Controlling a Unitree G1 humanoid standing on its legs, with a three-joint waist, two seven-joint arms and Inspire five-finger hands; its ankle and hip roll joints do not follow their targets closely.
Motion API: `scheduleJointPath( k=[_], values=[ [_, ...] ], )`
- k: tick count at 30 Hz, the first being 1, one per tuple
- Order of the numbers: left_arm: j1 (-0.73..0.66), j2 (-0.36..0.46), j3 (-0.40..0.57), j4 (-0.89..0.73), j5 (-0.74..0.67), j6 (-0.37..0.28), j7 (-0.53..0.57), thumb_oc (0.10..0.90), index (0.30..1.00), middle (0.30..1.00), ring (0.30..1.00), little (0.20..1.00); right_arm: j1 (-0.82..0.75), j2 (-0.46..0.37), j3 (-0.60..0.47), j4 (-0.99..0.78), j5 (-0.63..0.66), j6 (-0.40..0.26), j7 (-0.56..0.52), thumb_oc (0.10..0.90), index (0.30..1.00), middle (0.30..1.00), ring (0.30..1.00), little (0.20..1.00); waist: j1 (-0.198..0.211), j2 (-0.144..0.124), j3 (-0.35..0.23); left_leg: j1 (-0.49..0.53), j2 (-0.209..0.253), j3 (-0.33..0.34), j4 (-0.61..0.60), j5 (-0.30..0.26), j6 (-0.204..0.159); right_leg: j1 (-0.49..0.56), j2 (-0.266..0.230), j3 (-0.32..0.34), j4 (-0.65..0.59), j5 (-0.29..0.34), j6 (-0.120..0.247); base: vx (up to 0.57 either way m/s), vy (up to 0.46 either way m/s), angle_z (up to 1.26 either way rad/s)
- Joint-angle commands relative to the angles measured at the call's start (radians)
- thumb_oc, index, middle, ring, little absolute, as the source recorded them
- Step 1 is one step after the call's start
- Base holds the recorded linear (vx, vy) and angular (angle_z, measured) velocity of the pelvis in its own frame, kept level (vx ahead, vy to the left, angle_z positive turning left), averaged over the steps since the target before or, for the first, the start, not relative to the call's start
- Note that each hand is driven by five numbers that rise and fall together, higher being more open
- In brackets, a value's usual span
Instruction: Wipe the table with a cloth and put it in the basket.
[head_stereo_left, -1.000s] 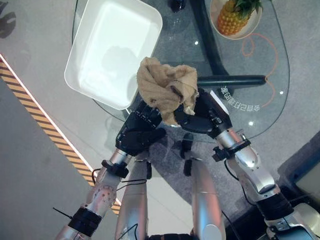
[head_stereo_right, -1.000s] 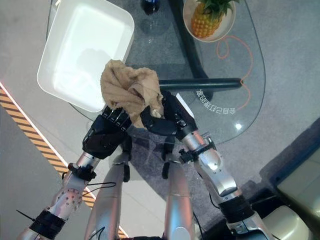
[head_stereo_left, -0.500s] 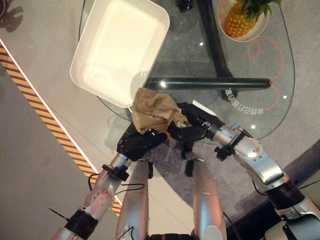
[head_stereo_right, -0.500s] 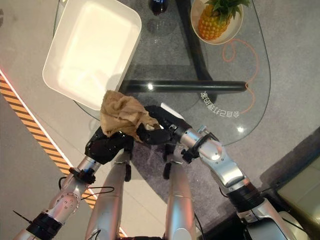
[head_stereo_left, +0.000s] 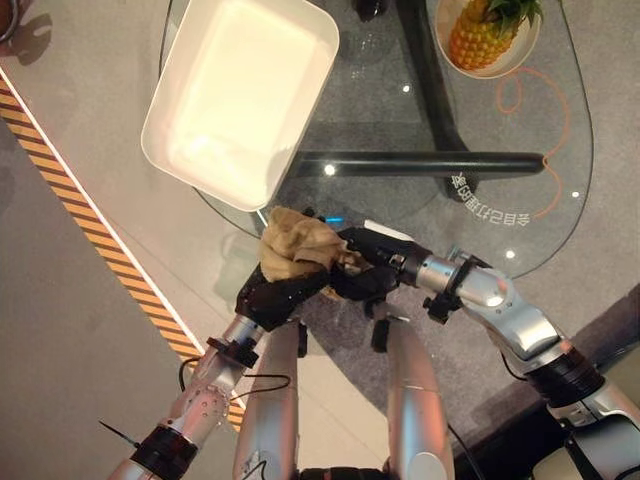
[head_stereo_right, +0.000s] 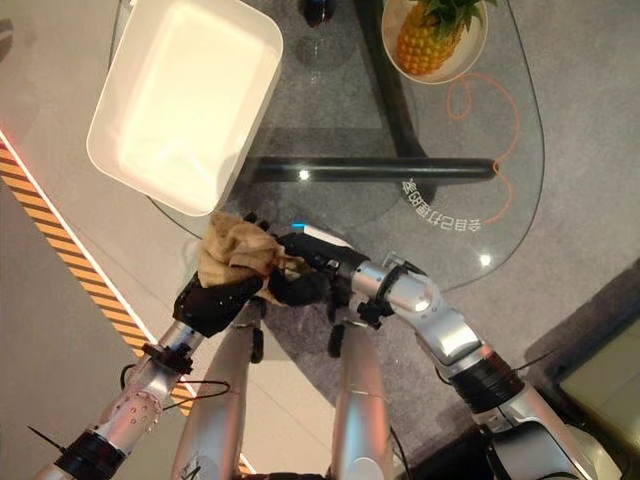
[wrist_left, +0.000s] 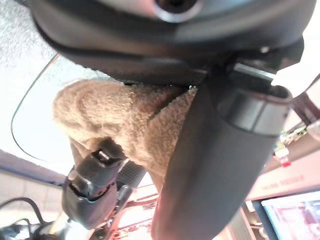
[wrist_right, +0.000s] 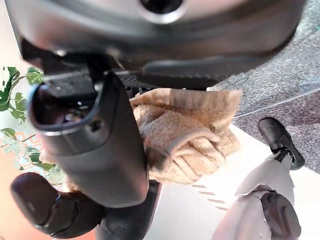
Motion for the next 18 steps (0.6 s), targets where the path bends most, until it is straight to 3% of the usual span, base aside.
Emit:
scheduleJointPath(
  k=[1, 2, 7, 8, 9, 14, 15, 17, 18],
  values=[
    [-0.127, -0.096, 0.002, -0.255, -0.018, -0.060, -0.237, 0.306, 0.476, 0.476, 0.476, 0.406, 0.057, 0.022, 0.196, -0.047, 0.001, -0.010, 0.107, 0.100, 0.300, 0.300, 0.300, 0.200, 0.000, 0.032, -0.022, -0.006, -0.058, 0.029, 0.051, -0.064, 0.081, 0.044, 0.068, -0.014, -0.094, 0.070, -0.006, 0.00, 0.000, 0.00],
    [-0.129, -0.100, 0.000, -0.252, -0.022, -0.060, -0.231, 0.100, 0.300, 0.300, 0.300, 0.200, 0.056, 0.026, 0.194, -0.047, -0.001, -0.013, 0.106, 0.100, 0.300, 0.300, 0.300, 0.200, 0.000, 0.032, -0.022, -0.007, -0.059, 0.029, 0.051, -0.063, 0.081, 0.044, 0.069, -0.014, -0.095, 0.070, -0.007, 0.00, 0.000, 0.00],
    [-0.145, -0.118, 0.011, -0.233, -0.020, -0.067, -0.201, 0.100, 0.300, 0.300, 0.300, 0.200, 0.039, 0.042, 0.177, -0.044, 0.000, -0.015, 0.104, 0.100, 0.300, 0.300, 0.300, 0.200, -0.005, 0.029, -0.022, -0.038, -0.063, 0.033, 0.042, -0.027, 0.086, 0.014, 0.068, -0.017, -0.107, 0.104, -0.013, -0.03, 0.008, 0.00],
    [-0.129, -0.125, 0.014, -0.227, -0.023, -0.061, -0.202, 0.100, 0.300, 0.300, 0.300, 0.200, 0.051, 0.046, 0.176, -0.040, 0.000, -0.012, 0.106, 0.100, 0.300, 0.300, 0.300, 0.200, -0.002, 0.029, -0.022, -0.008, -0.061, 0.030, 0.050, -0.061, 0.083, 0.041, 0.070, -0.014, -0.097, 0.073, -0.006, 0.00, 0.000, 0.00],
    [-0.142, -0.126, 0.021, -0.226, -0.023, -0.058, -0.204, 0.100, 0.300, 0.300, 0.300, 0.200, 0.038, 0.045, 0.168, -0.040, -0.001, -0.011, 0.108, 0.100, 0.300, 0.300, 0.300, 0.200, -0.005, 0.027, -0.022, -0.039, -0.063, 0.034, 0.041, -0.028, 0.087, 0.013, 0.068, -0.019, -0.109, 0.104, -0.013, 0.00, 0.000, 0.00],
    [-0.137, -0.136, 0.028, -0.217, -0.014, -0.056, -0.219, 0.100, 0.300, 0.300, 0.300, 0.200, 0.045, 0.053, 0.159, -0.029, -0.013, -0.007, 0.099, 0.100, 0.300, 0.300, 0.300, 0.200, -0.004, 0.026, -0.022, -0.040, -0.062, 0.037, 0.040, -0.028, 0.087, 0.013, 0.068, -0.022, -0.109, 0.104, -0.012, 0.00, 0.003, 0.01],
    [-0.122, -0.138, 0.024, -0.215, -0.013, -0.057, -0.220, 0.100, 0.300, 0.300, 0.300, 0.200, 0.060, 0.058, 0.160, -0.026, -0.013, -0.007, 0.092, 0.100, 0.300, 0.300, 0.300, 0.200, -0.002, 0.027, -0.022, -0.009, -0.060, 0.033, 0.049, -0.062, 0.083, 0.040, 0.071, -0.018, -0.097, 0.074, -0.005, 0.00, 0.000, 0.00],
    [-0.139, -0.139, 0.029, -0.214, -0.012, -0.058, -0.218, 0.100, 0.300, 0.300, 0.300, 0.200, 0.047, 0.059, 0.152, -0.025, -0.015, -0.006, 0.080, 0.100, 0.300, 0.300, 0.300, 0.200, -0.004, 0.023, -0.022, -0.038, -0.062, 0.038, 0.041, -0.029, 0.087, 0.014, 0.068, -0.024, -0.110, 0.105, -0.011, 0.00, 0.000, 0.00],
    [-0.124, -0.144, 0.026, -0.211, -0.010, -0.058, -0.220, 0.100, 0.300, 0.300, 0.300, 0.200, 0.060, 0.064, 0.153, -0.018, -0.011, -0.009, 0.069, 0.100, 0.300, 0.300, 0.300, 0.200, -0.001, 0.024, -0.022, -0.007, -0.059, 0.034, 0.051, -0.065, 0.083, 0.041, 0.071, -0.021, -0.096, 0.075, -0.004, 0.07, -0.001, 0.01]
  ],
)
